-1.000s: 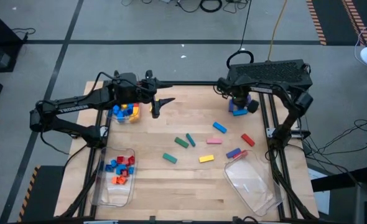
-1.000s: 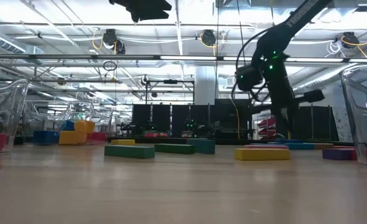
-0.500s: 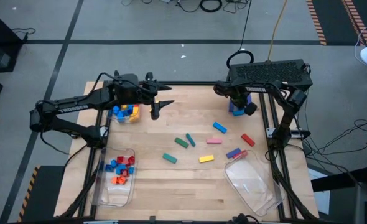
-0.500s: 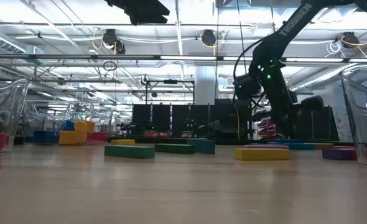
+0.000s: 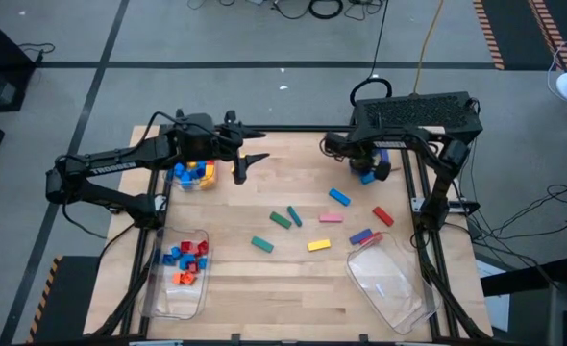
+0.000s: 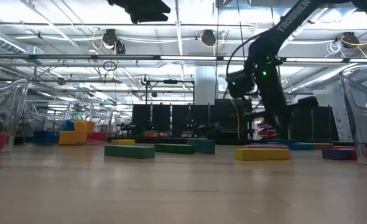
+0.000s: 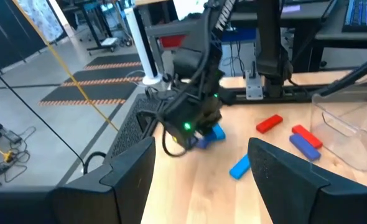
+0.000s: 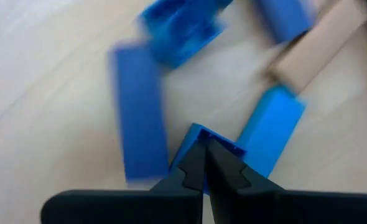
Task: Sort blocks by size
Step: Put the blue four stud game piece into the bottom left transparent bin
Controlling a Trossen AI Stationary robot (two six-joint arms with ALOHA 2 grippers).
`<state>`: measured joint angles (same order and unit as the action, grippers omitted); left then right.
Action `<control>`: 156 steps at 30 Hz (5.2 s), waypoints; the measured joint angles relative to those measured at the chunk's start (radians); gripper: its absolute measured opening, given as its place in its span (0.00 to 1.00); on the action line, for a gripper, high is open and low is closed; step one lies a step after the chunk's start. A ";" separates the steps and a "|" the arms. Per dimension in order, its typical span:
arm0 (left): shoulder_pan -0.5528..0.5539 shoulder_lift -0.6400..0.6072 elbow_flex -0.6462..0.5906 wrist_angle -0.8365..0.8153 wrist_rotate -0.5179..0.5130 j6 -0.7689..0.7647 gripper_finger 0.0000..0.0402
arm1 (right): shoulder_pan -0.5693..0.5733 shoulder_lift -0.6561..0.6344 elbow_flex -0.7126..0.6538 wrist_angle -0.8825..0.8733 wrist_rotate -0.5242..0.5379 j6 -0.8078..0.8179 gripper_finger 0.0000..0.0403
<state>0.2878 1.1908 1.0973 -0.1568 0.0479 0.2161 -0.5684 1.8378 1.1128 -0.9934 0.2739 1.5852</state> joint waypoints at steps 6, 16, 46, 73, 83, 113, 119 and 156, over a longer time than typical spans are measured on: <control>0.003 0.000 0.000 0.037 -0.004 0.000 0.64 | 0.109 0.006 0.070 0.083 -0.074 -0.066 0.00; 0.006 0.000 0.000 0.043 -0.053 -0.063 0.64 | 0.206 0.001 0.185 0.183 -0.176 -0.360 0.00; 0.008 0.000 -0.025 -0.151 -0.168 -0.339 0.64 | 0.184 0.201 0.279 0.122 -0.241 -0.992 0.78; -0.026 0.106 -0.025 -0.018 -0.138 -0.125 0.64 | 0.121 -0.193 0.278 0.486 -0.668 -0.977 0.27; -0.058 0.149 -0.024 0.192 -0.111 0.193 0.64 | 0.057 -0.248 0.278 0.727 -0.947 -0.886 0.27; -0.069 0.198 -0.024 0.432 -0.178 0.212 0.60 | 0.049 -0.247 0.279 0.919 -1.115 -0.788 0.27; -0.070 0.198 -0.024 0.423 -0.170 0.208 0.46 | 0.048 -0.247 0.279 0.918 -1.110 -0.785 0.27; -0.437 -0.201 0.034 -0.920 -0.165 -0.914 0.37 | -0.032 -0.362 0.278 0.418 -0.878 -1.020 0.85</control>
<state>-0.1494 0.9894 1.1316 -1.0772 -0.1172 -0.6976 -0.6000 1.4754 1.3911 -0.5758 -0.6038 0.5653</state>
